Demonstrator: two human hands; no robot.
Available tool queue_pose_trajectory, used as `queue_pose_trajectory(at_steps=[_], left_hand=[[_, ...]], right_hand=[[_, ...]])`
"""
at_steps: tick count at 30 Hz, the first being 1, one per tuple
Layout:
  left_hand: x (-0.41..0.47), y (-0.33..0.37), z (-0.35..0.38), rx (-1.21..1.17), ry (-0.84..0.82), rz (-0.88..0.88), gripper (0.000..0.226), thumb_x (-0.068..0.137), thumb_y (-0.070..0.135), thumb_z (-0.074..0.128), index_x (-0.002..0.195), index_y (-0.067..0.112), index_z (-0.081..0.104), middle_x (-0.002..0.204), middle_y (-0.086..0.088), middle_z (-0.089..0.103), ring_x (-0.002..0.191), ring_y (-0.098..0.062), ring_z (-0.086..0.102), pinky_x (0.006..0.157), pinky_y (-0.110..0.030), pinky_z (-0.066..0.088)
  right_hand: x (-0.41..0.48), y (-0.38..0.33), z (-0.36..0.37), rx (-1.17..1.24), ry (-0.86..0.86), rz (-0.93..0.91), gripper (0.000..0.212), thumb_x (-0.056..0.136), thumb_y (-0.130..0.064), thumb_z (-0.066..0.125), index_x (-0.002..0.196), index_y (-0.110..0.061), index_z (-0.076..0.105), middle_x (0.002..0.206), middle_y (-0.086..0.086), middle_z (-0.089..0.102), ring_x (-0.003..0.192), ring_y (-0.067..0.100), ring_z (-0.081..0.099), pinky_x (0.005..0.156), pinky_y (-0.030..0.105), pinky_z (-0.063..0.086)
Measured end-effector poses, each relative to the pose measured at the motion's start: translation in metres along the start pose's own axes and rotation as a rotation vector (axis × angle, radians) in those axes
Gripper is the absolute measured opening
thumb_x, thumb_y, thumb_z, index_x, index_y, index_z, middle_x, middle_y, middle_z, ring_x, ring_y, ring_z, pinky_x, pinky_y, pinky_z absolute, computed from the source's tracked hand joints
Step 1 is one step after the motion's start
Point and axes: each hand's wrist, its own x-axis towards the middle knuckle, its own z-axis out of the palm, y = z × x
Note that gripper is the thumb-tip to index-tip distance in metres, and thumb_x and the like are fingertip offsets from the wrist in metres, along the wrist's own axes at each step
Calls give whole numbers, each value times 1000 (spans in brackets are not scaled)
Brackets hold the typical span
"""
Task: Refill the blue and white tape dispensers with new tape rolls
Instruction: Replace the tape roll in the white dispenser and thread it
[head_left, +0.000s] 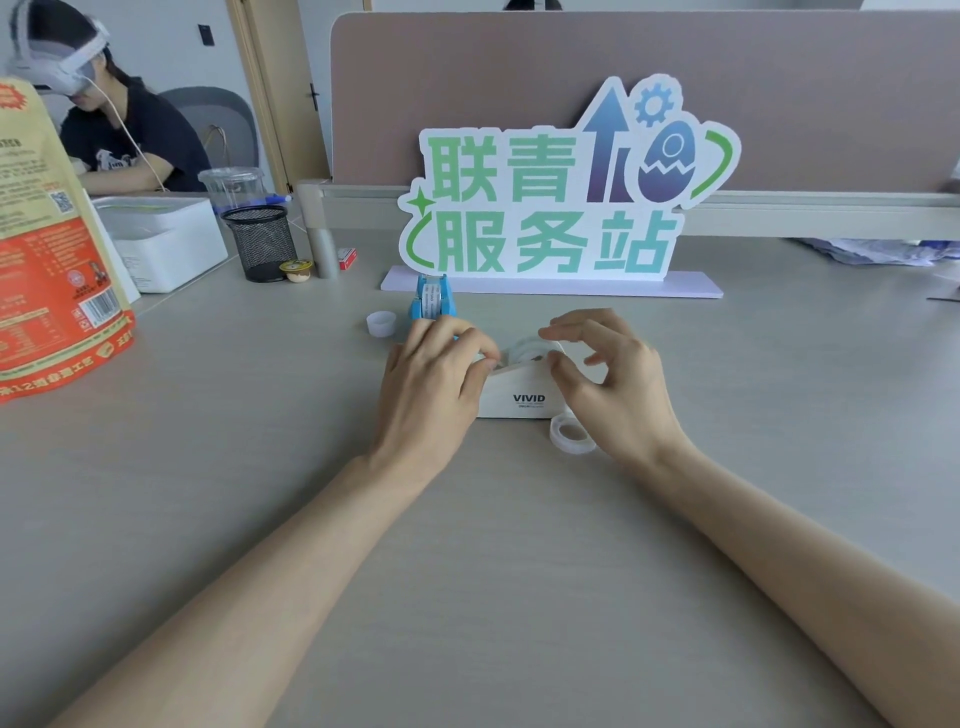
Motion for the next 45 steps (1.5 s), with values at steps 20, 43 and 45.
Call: queue_pose_trajectory(at_steps=[20,43,45], left_hand=[[0,1,1,-28,-9,-21,4,88,16,60,85,15,62,96,0,61,90,-15,42,74,-28,38],[2,1,-4,-124,2,-189,33,93,32,39,105,15,64,107,1,66,103,-21,48,92,-37,40],[5,3,-3,-115,-18,-233,48,91,46,30,95,17,69,105,4,64,103,-16,42,94,-32,36]], right_hand=[[0,4,2,64,13,25,27,87,-3,56,97,-18,77,97,-7,62,81,4,58,63,11,41],[0,8,2,-52,47,10,19,82,-12,57,92,-15,73,100,-9,68,80,-5,60,68,29,52],[0,8,3,-75,37,-13,20,83,-13,58,96,-15,73,103,-9,68,83,-1,62,70,29,52]])
